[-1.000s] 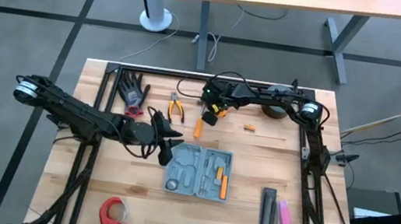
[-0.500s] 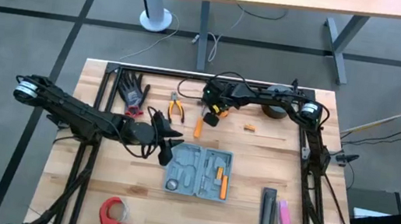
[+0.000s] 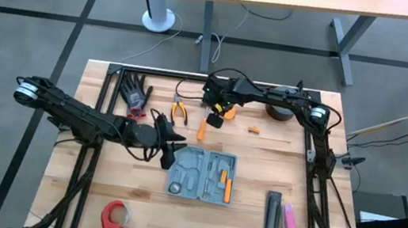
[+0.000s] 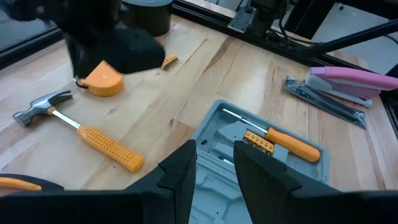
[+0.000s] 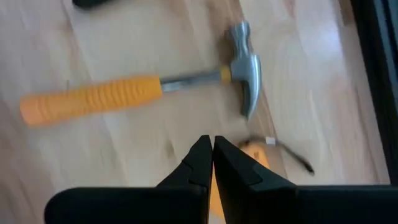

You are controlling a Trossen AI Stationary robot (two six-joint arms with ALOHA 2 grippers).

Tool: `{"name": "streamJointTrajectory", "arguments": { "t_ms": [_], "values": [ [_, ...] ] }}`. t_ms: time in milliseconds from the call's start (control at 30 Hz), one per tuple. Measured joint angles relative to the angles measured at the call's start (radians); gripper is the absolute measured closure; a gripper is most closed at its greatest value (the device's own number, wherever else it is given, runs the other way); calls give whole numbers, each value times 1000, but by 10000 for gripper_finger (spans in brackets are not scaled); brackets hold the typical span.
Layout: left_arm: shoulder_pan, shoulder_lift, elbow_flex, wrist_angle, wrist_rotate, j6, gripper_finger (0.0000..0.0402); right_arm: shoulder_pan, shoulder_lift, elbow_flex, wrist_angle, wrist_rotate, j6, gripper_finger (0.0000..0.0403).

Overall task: Prefit tool cases
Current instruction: Put the hammer into the gray tool box

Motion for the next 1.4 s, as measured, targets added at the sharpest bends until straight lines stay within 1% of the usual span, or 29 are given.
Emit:
{"name": "streamJointTrajectory", "arguments": {
  "t_ms": [200,300,500,567,667,733,800,867,933,1000,1067,1167,1267,1400],
  "values": [
    [-1,0,0,1,1,-19,287,-1,0,6,-159,0,22,403],
    [-2,0,0,2,12,-23,287,-1,0,-21,-243,0,9,403],
    [-2,0,0,12,22,-23,287,-1,0,-108,-244,1,-57,399],
    [-3,-3,0,11,22,-23,287,-1,1,-127,-239,1,-73,390],
    [-5,-16,0,14,26,-23,287,1,1,-132,-247,-4,-45,371],
    [-5,-24,0,12,27,-23,287,4,-3,-132,-270,-41,-28,359],
    [-5,-29,0,12,27,-23,287,14,-19,-135,-281,-100,-7,350],
    [-5,-30,0,2,27,-23,287,34,-52,-138,-274,-140,8,345],
    [-5,-28,10,-39,28,-28,287,58,-96,-141,-268,-138,23,345],
    [-5,-22,39,-112,28,-39,287,86,-144,-151,-250,-132,40,349],
    [-5,-17,76,-188,26,-41,287,112,-212,-168,-216,-130,55,357],
    [-3,-10,132,-249,3,-31,287,146,-318,-204,-153,-130,81,369],
    [4,-10,171,-254,-5,15,287,173,-409,-248,-107,-128,118,378],
    [37,-10,206,-285,-7,40,287,202,-511,-297,-91,-126,184,384]
  ]
}}
